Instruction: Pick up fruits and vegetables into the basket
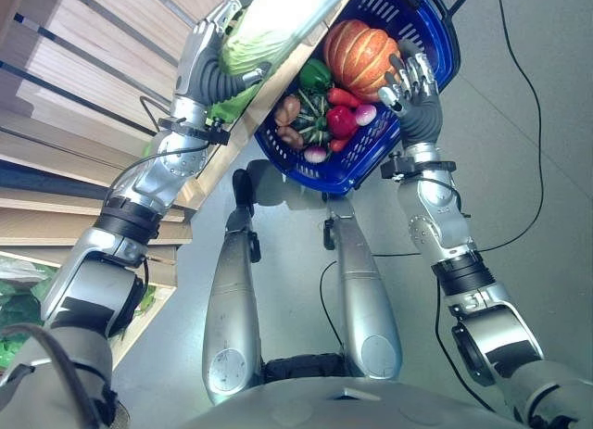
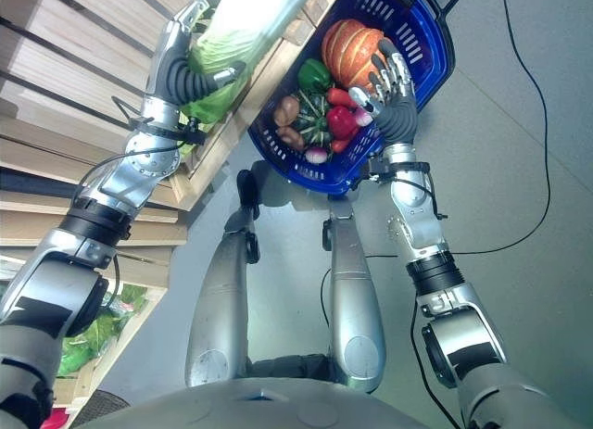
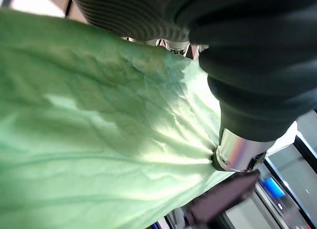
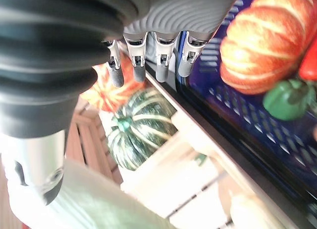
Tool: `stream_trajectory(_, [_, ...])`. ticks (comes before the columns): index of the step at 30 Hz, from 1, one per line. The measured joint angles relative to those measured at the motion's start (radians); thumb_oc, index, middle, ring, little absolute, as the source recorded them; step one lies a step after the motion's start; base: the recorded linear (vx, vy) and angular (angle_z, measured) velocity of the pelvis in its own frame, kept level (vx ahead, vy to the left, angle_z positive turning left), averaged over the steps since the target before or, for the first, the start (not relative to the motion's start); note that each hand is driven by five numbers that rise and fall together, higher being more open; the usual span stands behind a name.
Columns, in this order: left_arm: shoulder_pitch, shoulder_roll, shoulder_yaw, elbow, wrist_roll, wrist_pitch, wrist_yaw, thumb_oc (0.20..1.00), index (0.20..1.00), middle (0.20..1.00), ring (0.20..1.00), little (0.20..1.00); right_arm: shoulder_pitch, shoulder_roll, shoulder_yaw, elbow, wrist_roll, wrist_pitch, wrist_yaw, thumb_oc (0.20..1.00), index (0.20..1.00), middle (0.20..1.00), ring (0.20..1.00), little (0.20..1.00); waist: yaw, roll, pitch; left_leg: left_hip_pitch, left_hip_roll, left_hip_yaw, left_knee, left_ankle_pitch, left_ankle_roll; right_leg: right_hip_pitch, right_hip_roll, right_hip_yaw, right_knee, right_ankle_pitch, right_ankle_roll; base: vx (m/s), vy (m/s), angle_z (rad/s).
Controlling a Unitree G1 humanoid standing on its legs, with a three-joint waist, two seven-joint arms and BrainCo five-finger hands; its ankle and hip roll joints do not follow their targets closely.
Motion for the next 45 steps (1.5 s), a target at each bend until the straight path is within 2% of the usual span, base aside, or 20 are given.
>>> stream_trajectory(7, [0.0, -0.005, -0.074, -0.001, -0.003, 0.008, -0.108, 0.2, 0.2, 0.2, 0.2, 0.2, -0.001, 0.001, 0.034, 0.001, 0.03, 0.03, 0.017, 1.0, 1.0, 1.0, 1.0, 1.0, 0.0, 0.0, 0.0, 0.0, 0.0, 0.0, 0.0, 0.0, 0.0, 0.0, 0.0, 0.0, 0.0, 0.0, 0.0, 0.0, 0.0, 0.0])
stream_trajectory(14, [0.001, -0.038, -0.127, -0.025, -0.02, 0.041, -0.193, 0.2, 0.2, 0.2, 0.2, 0.2, -0.01, 0.001, 0.072, 0.002, 0.059, 0.042, 0.037, 1.0, 1.0, 1.0, 1.0, 1.0, -0.001, 0.0, 0.0, 0.001, 0.0, 0.001, 0.0, 0.0, 0.0, 0.0, 0.0, 0.001, 0.0, 0.0, 0.0, 0.0, 0.0, 0.0])
stream_trajectory(32, [-0.002, -0.074, -0.148, -0.036, -0.075, 0.072, -0.277, 0.2, 0.2, 0.2, 0.2, 0.2, -0.01, 0.012, 0.073, 0.001, 0.118, 0.05, 0.04, 1.0, 1.0, 1.0, 1.0, 1.0, -0.001, 0.0, 0.0, 0.0, 0.0, 0.001, 0.0, 0.001, 0.001, 0.001, 0.0, 0.0, -0.002, -0.001, 0.001, 0.0, 0.0, 0.0])
stream_trajectory(33, [-0.002, -0.075, -0.152, -0.036, -0.081, 0.076, -0.282, 0.2, 0.2, 0.2, 0.2, 0.2, -0.009, 0.012, 0.073, 0.001, 0.118, 0.05, 0.04, 0.382, 0.382, 0.382, 0.382, 0.382, -0.001, 0.0, 0.0, 0.0, 0.0, 0.001, 0.0, 0.001, 0.001, 0.001, 0.0, 0.0, -0.002, -0.001, 0.001, 0.0, 0.0, 0.0])
stream_trajectory(34, [-0.002, -0.076, -0.154, -0.036, -0.081, 0.079, -0.285, 0.2, 0.2, 0.2, 0.2, 0.2, -0.009, 0.013, 0.073, 0.001, 0.119, 0.05, 0.04, 0.2, 0.2, 0.2, 0.2, 0.2, -0.001, 0.0, 0.0, 0.0, 0.0, 0.001, 0.0, 0.001, 0.001, 0.001, 0.0, 0.0, -0.002, -0.001, 0.001, 0.0, 0.0, 0.0])
stream_trajectory(45, [-0.001, -0.079, -0.164, -0.05, -0.082, 0.087, -0.293, 0.2, 0.2, 0.2, 0.2, 0.2, -0.004, 0.013, 0.068, 0.0, 0.135, 0.04, 0.041, 0.2, 0.2, 0.2, 0.2, 0.2, -0.001, 0.0, 0.0, -0.001, 0.0, 0.0, 0.0, 0.001, 0.002, 0.001, 0.0, 0.0, -0.004, -0.001, 0.001, 0.0, 0.0, 0.0])
